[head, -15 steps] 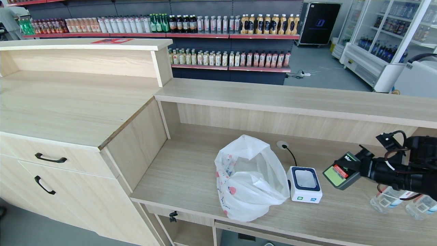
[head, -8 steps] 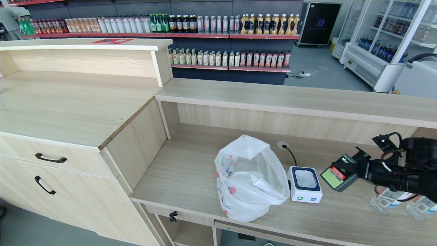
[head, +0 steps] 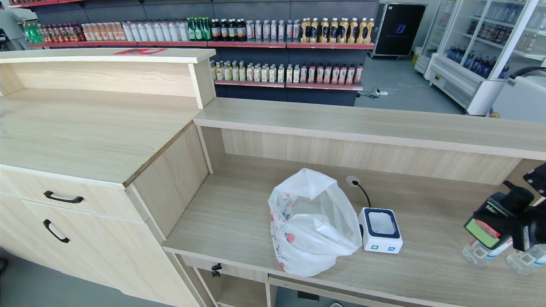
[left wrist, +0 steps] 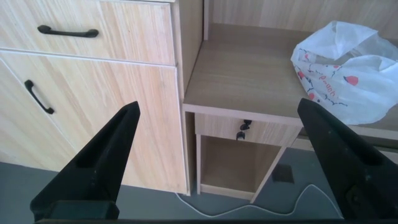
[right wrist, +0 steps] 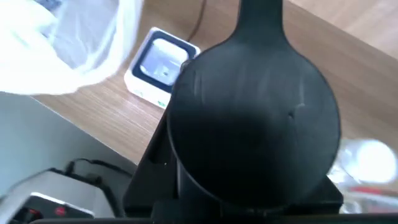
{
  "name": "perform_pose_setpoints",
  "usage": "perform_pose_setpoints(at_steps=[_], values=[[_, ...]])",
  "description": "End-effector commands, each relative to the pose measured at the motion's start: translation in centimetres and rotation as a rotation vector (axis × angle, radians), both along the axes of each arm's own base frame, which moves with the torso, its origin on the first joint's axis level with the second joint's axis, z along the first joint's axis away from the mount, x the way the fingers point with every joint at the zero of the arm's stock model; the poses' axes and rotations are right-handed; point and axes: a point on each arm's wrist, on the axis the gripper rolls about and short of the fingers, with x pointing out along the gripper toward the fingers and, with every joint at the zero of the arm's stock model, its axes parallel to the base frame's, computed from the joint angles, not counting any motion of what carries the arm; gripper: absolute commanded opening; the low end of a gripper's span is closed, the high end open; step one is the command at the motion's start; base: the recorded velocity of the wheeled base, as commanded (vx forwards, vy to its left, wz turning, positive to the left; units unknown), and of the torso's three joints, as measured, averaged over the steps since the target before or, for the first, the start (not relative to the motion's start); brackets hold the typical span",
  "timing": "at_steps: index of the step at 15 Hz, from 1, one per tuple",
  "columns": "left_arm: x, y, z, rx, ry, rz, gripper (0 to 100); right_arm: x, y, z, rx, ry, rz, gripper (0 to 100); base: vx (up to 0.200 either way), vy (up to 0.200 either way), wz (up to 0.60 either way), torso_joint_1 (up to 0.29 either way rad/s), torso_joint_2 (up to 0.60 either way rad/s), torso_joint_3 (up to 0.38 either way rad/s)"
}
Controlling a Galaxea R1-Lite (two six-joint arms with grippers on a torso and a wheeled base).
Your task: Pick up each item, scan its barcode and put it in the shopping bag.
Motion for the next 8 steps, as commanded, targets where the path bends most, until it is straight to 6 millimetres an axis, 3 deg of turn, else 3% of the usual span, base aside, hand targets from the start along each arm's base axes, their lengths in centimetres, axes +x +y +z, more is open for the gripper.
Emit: perform_pose_setpoints(at_steps=[1, 4, 6, 7, 8], values=[[0.0, 0.0, 0.0, 0.000, 0.001, 0.000, 100, -3.0, 0.3, 2.2, -0.092, -0.101, -0.056, 0, 0.000, 0.000, 0.60, -0.002, 0.00, 0.002], [0.0, 0.0, 0.0, 0.000, 0.001, 0.000, 100, -1.5, 2.4, 2.9, -0.073, -0.153, -0.045, 0, 0.000, 0.000, 0.60, 0.001, 0.00, 0.005], [0.0, 0.0, 0.0, 0.000, 0.001, 0.000, 100, 0.1, 3.3, 2.6, -0.040, -0.144, -0.079, 0, 0.000, 0.000, 0.60, 0.007, 0.01, 0.005], [0.0, 0.0, 0.0, 0.000, 0.001, 0.000, 100, 2.1, 3.9, 1.8, 0.027, -0.122, -0.081, 0, 0.000, 0.000, 0.60, 0.007, 0.00, 0.002], [0.0, 0.0, 0.0, 0.000, 0.001, 0.000, 100, 2.9, 4.0, 1.1, 0.051, -0.098, -0.079, 0, 0.000, 0.000, 0.60, 0.002, 0.00, -0.002]])
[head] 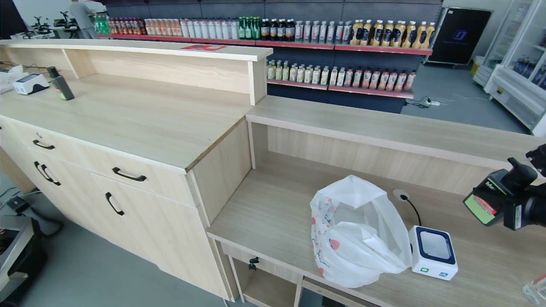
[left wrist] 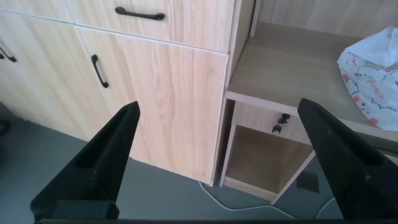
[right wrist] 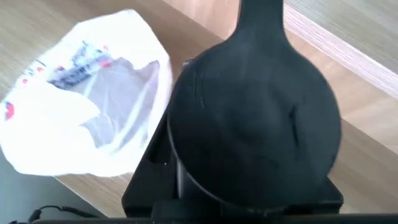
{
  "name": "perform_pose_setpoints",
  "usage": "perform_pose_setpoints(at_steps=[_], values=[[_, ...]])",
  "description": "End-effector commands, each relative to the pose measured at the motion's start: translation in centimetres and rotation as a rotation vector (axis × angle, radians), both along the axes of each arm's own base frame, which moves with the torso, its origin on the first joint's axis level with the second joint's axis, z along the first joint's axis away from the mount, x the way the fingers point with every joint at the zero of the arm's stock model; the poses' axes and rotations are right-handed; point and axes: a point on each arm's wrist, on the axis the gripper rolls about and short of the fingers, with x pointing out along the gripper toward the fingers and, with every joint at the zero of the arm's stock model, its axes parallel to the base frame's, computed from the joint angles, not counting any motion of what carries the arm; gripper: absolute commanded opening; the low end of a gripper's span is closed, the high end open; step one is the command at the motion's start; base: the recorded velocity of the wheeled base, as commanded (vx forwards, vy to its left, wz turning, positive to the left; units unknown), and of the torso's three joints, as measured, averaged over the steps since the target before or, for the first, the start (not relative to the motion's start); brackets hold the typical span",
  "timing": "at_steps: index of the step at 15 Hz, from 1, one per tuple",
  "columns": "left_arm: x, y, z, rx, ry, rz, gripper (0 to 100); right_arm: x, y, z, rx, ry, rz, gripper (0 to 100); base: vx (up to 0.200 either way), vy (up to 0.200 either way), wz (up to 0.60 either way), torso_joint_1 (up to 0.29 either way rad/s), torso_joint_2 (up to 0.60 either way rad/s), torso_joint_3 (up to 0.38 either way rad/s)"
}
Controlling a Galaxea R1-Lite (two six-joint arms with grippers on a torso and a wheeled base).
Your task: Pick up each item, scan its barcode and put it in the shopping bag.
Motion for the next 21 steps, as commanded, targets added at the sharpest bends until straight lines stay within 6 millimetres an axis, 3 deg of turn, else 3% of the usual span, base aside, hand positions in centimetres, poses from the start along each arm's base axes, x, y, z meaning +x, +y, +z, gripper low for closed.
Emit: perform_pose_setpoints(at_steps=[1, 4, 7, 15, 21], values=[[0.0, 0.0, 0.0, 0.000, 0.001, 0.000, 100, 3.9, 0.4, -3.1, 0.058, 0.106, 0.030, 0, 0.000, 0.000, 0.00, 0.000, 0.00, 0.000], [0.0, 0.0, 0.0, 0.000, 0.001, 0.000, 100, 6.5, 0.5, -6.4, 0.065, 0.151, 0.055, 0, 0.000, 0.000, 0.00, 0.000, 0.00, 0.000], [0.0, 0.0, 0.0, 0.000, 0.001, 0.000, 100, 7.4, 0.8, -8.5, 0.055, 0.202, 0.079, 0, 0.000, 0.000, 0.00, 0.000, 0.00, 0.000], [0.0, 0.0, 0.0, 0.000, 0.001, 0.000, 100, 10.3, 1.0, -12.0, 0.033, 0.225, 0.111, 0, 0.000, 0.000, 0.00, 0.000, 0.00, 0.000], [0.0, 0.0, 0.0, 0.000, 0.001, 0.000, 100, 12.5, 2.4, -14.2, 0.032, 0.169, 0.156, 0, 0.000, 0.000, 0.00, 0.000, 0.00, 0.000]])
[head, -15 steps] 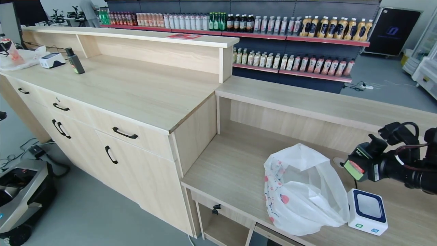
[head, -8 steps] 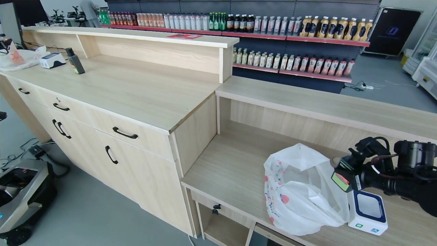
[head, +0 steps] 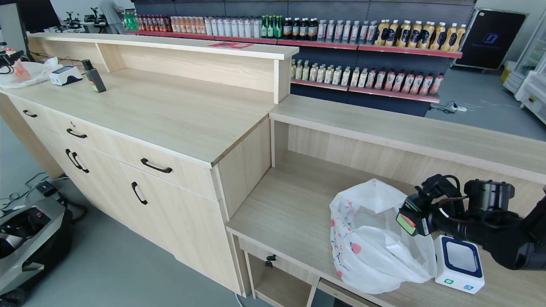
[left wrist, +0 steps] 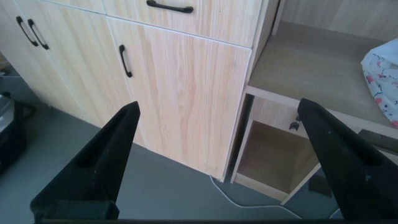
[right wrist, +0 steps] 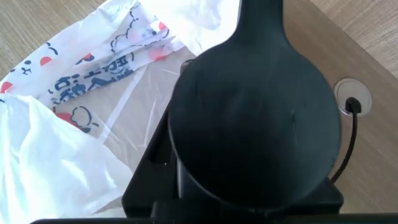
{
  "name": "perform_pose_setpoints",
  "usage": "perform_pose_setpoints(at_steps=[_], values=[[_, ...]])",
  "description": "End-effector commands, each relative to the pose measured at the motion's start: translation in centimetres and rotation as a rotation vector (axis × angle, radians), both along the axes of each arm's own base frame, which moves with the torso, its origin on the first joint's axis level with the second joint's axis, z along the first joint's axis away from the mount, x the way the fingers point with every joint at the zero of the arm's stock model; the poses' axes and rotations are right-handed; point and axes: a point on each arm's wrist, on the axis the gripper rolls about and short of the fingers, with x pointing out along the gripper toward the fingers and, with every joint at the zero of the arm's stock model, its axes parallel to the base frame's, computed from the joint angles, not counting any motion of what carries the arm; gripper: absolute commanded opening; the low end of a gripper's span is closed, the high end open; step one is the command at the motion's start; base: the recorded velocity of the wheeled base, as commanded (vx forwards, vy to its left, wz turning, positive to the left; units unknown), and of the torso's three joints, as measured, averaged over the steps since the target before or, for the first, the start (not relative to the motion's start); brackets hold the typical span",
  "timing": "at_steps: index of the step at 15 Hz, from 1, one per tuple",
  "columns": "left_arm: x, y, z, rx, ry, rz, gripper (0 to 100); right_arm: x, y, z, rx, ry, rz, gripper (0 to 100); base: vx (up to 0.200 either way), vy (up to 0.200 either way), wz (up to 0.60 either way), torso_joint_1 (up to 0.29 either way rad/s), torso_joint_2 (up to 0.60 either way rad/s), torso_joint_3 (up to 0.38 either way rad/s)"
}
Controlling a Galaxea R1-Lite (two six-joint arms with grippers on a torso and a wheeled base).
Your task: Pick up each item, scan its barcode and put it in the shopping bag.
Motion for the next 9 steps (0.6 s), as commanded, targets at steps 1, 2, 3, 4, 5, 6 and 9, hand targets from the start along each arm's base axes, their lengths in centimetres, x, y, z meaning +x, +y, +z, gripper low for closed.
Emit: perform_pose_setpoints(at_steps=[1, 2, 3, 4, 5, 6, 9], values=[[0.0, 0.0, 0.0, 0.000, 0.001, 0.000, 100, 1.1, 0.2, -1.9, 0.002, 0.015, 0.010, 0, 0.000, 0.000, 0.00, 0.000, 0.00, 0.000], [0.0, 0.0, 0.0, 0.000, 0.001, 0.000, 100, 1.4, 0.3, -2.3, 0.002, 0.015, 0.013, 0, 0.000, 0.000, 0.00, 0.000, 0.00, 0.000], [0.0, 0.0, 0.0, 0.000, 0.001, 0.000, 100, 1.6, 0.3, -2.5, 0.002, 0.014, 0.013, 0, 0.000, 0.000, 0.00, 0.000, 0.00, 0.000], [0.0, 0.0, 0.0, 0.000, 0.001, 0.000, 100, 2.2, 0.2, -3.1, 0.001, -0.001, 0.013, 0, 0.000, 0.000, 0.00, 0.000, 0.00, 0.000], [0.0, 0.0, 0.0, 0.000, 0.001, 0.000, 100, 2.5, 0.2, -3.3, -0.001, -0.012, 0.013, 0, 0.000, 0.000, 0.00, 0.000, 0.00, 0.000], [0.0, 0.0, 0.0, 0.000, 0.001, 0.000, 100, 3.1, 0.2, -3.6, -0.002, -0.029, 0.016, 0, 0.000, 0.000, 0.00, 0.000, 0.00, 0.000], [0.0, 0.0, 0.0, 0.000, 0.001, 0.000, 100, 4.3, 0.6, -4.0, -0.004, -0.053, 0.029, 0, 0.000, 0.000, 0.00, 0.000, 0.00, 0.000]])
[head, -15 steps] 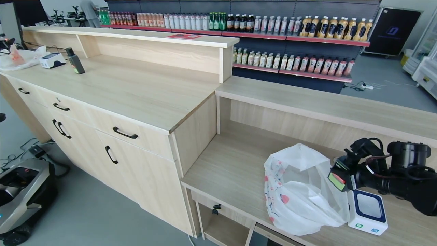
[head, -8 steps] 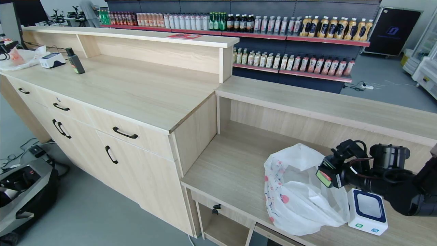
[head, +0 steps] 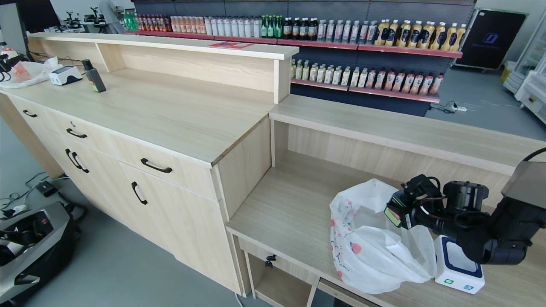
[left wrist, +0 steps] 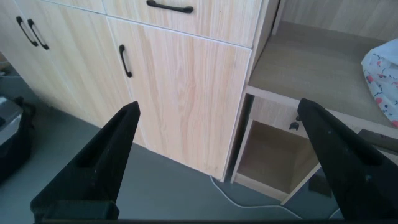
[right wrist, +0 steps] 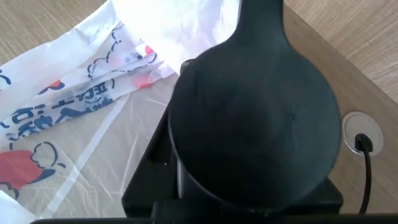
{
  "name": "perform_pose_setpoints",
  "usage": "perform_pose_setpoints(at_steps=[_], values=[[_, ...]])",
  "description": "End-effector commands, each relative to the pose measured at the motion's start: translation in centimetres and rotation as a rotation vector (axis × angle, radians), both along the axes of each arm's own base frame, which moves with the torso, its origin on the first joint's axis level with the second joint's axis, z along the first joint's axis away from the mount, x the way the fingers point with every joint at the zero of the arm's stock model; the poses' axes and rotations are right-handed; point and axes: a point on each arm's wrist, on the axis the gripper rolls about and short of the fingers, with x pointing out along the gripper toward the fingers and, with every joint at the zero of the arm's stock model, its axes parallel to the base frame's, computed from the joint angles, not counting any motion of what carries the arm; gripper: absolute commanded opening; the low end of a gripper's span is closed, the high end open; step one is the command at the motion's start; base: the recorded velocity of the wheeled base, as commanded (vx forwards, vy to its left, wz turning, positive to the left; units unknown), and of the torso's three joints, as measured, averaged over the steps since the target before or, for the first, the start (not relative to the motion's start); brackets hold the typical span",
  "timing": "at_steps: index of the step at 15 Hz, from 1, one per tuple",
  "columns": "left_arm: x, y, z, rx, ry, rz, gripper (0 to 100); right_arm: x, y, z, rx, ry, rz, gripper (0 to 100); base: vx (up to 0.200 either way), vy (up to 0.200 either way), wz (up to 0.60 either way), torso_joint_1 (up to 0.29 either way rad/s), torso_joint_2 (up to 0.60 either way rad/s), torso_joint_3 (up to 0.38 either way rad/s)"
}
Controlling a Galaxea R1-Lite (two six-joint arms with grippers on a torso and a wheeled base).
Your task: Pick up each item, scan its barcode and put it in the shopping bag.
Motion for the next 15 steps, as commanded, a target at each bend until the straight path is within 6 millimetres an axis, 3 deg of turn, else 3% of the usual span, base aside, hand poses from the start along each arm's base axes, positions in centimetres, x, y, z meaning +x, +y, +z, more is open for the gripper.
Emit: perform_pose_setpoints(at_steps=[1, 7, 15], values=[[0.0, 0.0, 0.0, 0.000, 0.001, 0.000, 100, 0.4, 0.2, -1.2, 0.002, 0.023, 0.006, 0, 0.000, 0.000, 0.00, 0.000, 0.00, 0.000], [0.0, 0.0, 0.0, 0.000, 0.001, 0.000, 100, 1.7, 0.5, -2.6, 0.000, 0.018, 0.017, 0, 0.000, 0.000, 0.00, 0.000, 0.00, 0.000], [0.0, 0.0, 0.0, 0.000, 0.001, 0.000, 100, 1.8, 0.4, -3.6, 0.002, 0.039, 0.016, 0, 0.000, 0.000, 0.00, 0.000, 0.00, 0.000]])
